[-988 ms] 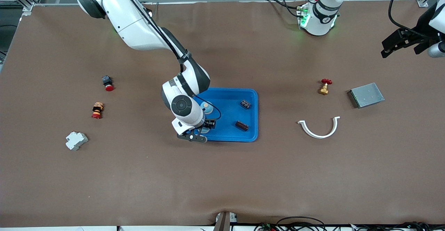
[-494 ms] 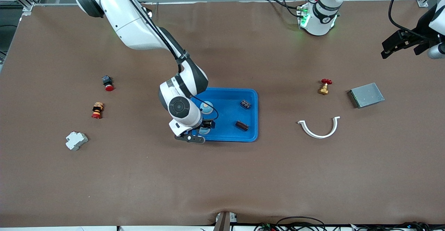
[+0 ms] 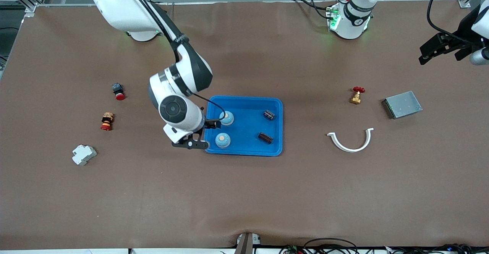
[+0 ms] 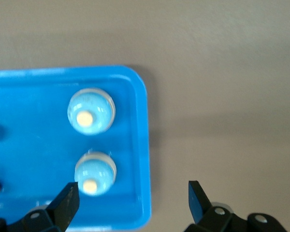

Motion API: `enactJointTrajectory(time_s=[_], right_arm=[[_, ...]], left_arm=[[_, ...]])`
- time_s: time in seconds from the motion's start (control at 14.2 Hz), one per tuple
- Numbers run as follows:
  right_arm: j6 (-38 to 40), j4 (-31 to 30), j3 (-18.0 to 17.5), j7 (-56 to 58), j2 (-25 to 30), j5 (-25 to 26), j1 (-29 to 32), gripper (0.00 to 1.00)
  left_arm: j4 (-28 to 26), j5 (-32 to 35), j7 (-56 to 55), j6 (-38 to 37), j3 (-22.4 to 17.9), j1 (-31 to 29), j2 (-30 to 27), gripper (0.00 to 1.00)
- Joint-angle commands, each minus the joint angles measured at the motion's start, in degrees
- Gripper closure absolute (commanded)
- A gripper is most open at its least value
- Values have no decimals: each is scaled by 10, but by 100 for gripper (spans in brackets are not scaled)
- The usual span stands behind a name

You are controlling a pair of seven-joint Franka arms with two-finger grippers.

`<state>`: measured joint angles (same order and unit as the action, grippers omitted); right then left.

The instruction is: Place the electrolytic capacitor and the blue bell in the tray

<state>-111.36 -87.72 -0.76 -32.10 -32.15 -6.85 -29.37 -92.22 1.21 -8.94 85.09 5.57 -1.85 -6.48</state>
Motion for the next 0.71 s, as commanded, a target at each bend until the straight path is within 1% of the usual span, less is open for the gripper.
enactJointTrajectory(time_s=[0.0, 0.14, 0.21, 0.42, 0.49, 0.64], right_arm=[[-9, -146, -2, 18, 134, 0, 18, 0], [4, -195, -2, 52, 198, 4, 34, 0], [19, -208, -2, 57, 223, 9, 45, 0], [97, -214, -2, 63, 287, 38, 62, 0], [121, -214, -2, 81, 308, 43, 69, 0], [159, -213, -2, 134, 352, 43, 111, 0]], left_arm=[[11, -10, 11, 0, -1, -4, 4, 0], [11, -9, 11, 3, -1, -5, 4, 0], [11, -9, 11, 3, -1, -4, 4, 0], [11, -9, 11, 3, -1, -4, 4, 0], [11, -9, 11, 3, -1, -4, 4, 0], [11, -9, 11, 3, -1, -4, 7, 0]])
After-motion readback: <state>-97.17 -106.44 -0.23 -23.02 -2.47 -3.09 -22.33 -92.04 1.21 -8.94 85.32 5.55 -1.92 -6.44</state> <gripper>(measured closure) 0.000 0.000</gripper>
